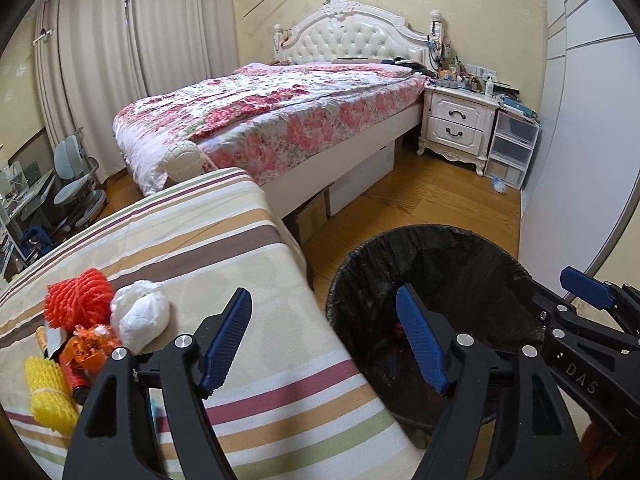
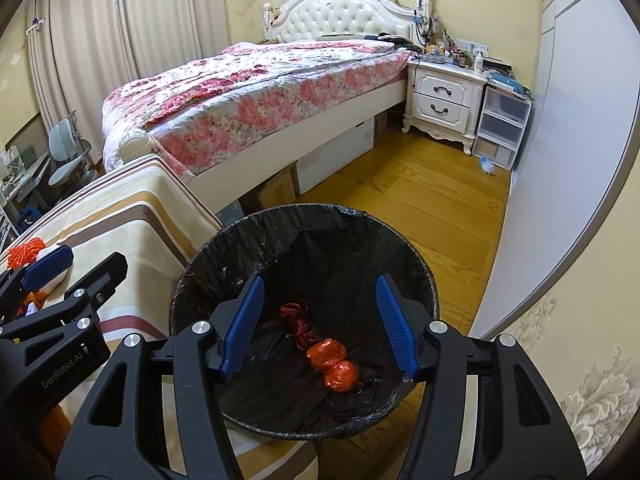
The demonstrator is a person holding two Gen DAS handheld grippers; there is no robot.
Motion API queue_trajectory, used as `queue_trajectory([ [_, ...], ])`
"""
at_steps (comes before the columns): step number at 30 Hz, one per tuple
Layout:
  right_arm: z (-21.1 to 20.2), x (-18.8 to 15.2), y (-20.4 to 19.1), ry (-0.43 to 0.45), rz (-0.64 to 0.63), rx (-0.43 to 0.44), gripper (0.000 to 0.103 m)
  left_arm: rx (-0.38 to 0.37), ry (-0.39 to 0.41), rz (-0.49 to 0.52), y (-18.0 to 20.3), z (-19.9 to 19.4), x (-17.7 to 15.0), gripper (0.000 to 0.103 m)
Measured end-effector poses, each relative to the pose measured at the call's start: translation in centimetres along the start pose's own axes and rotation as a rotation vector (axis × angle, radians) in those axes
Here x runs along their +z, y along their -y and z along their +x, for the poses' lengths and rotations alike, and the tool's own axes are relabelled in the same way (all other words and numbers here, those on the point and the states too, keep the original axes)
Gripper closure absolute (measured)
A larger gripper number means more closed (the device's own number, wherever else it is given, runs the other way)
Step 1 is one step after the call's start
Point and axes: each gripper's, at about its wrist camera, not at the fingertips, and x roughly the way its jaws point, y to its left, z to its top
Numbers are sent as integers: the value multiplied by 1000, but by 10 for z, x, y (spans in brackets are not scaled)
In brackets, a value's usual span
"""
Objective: Collect trash
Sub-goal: 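Open the right tool over the bin while the left tool releases the red bag, then grasp the yellow foam mesh bundle with the left tool while the right tool approaches the lavender cloth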
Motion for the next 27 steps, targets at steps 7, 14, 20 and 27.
queue_trajectory([
  [7,-13,-10,-26,1,-19,36,41,50,-7,-22,-28,-20,-15,30],
  [14,-23,-25,-59,-15,-51,82,41,109,-14,-65,-68,-44,-39,30],
  [20,-29,-35,-91,-24,-95,128,41,199,-4,-114,-106,-68,-59,30],
  [27,-34,-42,-135,-35,-164,183,41,287,-7,-201,-156,-80,-75,28],
])
